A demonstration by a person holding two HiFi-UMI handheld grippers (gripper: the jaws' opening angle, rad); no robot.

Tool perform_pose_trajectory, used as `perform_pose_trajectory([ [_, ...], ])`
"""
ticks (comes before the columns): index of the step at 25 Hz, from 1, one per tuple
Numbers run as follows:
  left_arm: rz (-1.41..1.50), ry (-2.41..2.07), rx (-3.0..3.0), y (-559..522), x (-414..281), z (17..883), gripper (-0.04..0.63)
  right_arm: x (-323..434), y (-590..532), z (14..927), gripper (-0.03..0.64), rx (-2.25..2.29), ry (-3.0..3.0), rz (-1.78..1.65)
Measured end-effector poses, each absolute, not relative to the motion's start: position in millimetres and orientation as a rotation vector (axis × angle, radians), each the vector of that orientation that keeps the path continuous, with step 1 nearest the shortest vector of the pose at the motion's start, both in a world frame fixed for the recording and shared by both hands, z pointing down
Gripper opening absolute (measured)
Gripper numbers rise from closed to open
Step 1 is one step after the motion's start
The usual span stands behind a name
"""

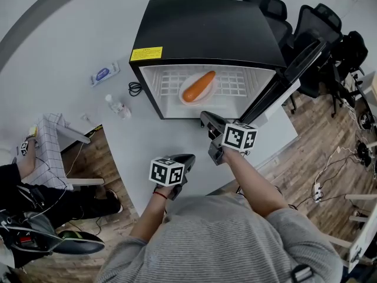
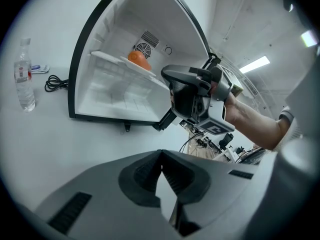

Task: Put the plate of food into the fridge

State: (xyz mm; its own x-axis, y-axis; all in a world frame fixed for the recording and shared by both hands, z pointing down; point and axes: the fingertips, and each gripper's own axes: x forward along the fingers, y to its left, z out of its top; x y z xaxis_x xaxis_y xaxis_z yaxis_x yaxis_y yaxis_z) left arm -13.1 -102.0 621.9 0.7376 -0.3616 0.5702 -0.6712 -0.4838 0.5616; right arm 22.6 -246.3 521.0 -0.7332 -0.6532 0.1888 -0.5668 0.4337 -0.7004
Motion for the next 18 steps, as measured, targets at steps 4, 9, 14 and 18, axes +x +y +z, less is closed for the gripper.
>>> perform_pose_trajectory([
  [4,0.484,-0.789,2.121,-104,-15,620,0.011,23,-235,509,0.013,-1.049,2.668,-1.071],
  [9,0.485,-0.797,2.121,-104,-14,620,0.011,20,-227,502,0.013,-1.043,2.779,-0.946],
  [14,0.479,-0.805,2.123,-105,-14,618,0.011,19,-223,498,0.014,-1.058,2.876,-0.806],
  [18,0.481,-0.812,2.120,-104,-15,618,0.011,18,-220,500,0.014,-1.112,3.047,-0.569],
])
